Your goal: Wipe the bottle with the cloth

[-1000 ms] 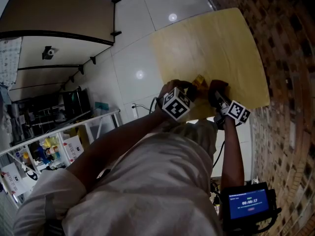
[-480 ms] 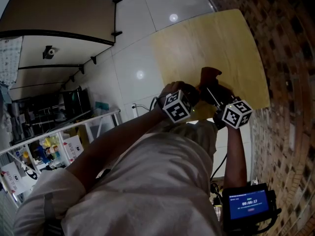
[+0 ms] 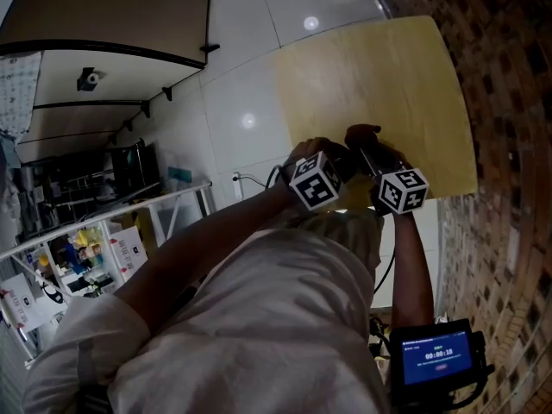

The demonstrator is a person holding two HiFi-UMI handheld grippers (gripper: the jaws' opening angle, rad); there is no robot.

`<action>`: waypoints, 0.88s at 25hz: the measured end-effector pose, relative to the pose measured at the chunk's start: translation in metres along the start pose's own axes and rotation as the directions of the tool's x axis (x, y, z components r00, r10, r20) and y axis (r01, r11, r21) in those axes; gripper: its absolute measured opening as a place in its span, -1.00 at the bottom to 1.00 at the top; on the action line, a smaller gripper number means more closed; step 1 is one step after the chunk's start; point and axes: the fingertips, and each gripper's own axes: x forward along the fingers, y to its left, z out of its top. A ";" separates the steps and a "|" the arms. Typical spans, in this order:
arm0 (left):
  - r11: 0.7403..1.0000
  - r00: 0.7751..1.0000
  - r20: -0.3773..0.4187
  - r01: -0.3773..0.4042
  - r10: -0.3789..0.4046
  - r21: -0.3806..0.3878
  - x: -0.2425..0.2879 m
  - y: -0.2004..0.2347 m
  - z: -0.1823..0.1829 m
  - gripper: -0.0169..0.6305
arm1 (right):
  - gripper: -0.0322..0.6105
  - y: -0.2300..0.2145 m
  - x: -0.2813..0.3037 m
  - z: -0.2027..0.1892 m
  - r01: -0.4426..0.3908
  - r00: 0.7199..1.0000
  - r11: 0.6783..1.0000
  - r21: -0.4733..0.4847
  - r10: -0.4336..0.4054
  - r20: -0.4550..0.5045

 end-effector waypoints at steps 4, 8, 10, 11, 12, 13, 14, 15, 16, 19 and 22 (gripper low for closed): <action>1.000 1.000 0.010 0.003 -0.003 -0.010 -0.004 0.000 0.004 -0.38 | -0.63 -0.034 0.007 -0.011 0.106 0.994 0.993 0.045 -0.104 -0.032; 0.999 1.000 0.030 -0.005 0.006 -0.032 -0.005 0.004 0.003 -0.38 | -0.62 -0.057 0.023 -0.031 0.173 0.979 0.985 -0.001 -0.172 -0.113; 0.999 0.999 0.042 -0.009 0.011 -0.053 -0.007 0.007 0.006 -0.38 | -0.63 -0.064 0.028 -0.033 0.203 0.967 0.977 -0.063 -0.211 -0.146; 0.998 0.999 0.047 -0.009 0.012 -0.065 -0.008 0.008 0.008 -0.38 | -0.63 -0.069 0.030 -0.036 0.219 0.959 0.972 -0.088 -0.231 -0.163; 0.997 0.999 0.053 -0.008 0.012 -0.078 -0.009 0.008 0.009 -0.38 | -0.63 -0.074 0.033 -0.039 0.235 0.951 0.966 -0.105 -0.251 -0.182; 0.996 0.998 0.059 -0.007 0.012 -0.091 -0.009 0.009 0.011 -0.38 | -0.63 -0.080 0.035 -0.045 0.251 0.941 0.961 -0.114 -0.270 -0.206; 0.994 0.998 0.063 -0.006 0.013 -0.105 -0.010 0.010 0.012 -0.38 | -0.63 -0.086 0.036 -0.052 0.265 0.929 0.957 -0.119 -0.287 -0.234; 0.993 0.998 0.065 -0.006 0.014 -0.117 -0.010 0.010 0.012 -0.38 | -0.63 -0.090 0.038 -0.059 0.276 0.917 0.953 -0.123 -0.300 -0.264; 0.992 0.998 0.066 -0.007 0.015 -0.129 -0.010 0.012 0.012 -0.39 | -0.62 -0.092 0.039 -0.065 0.282 0.906 0.951 -0.129 -0.308 -0.290; 0.985 0.997 0.065 -0.018 0.029 -0.169 -0.010 0.016 0.011 -0.38 | -0.62 -0.093 0.039 -0.069 0.302 0.897 0.946 -0.119 -0.324 -0.301; 0.967 0.995 0.089 -0.019 0.043 -0.253 -0.008 0.019 0.014 -0.38 | -0.62 -0.097 0.018 -0.057 0.353 0.921 0.933 0.068 -0.334 -0.200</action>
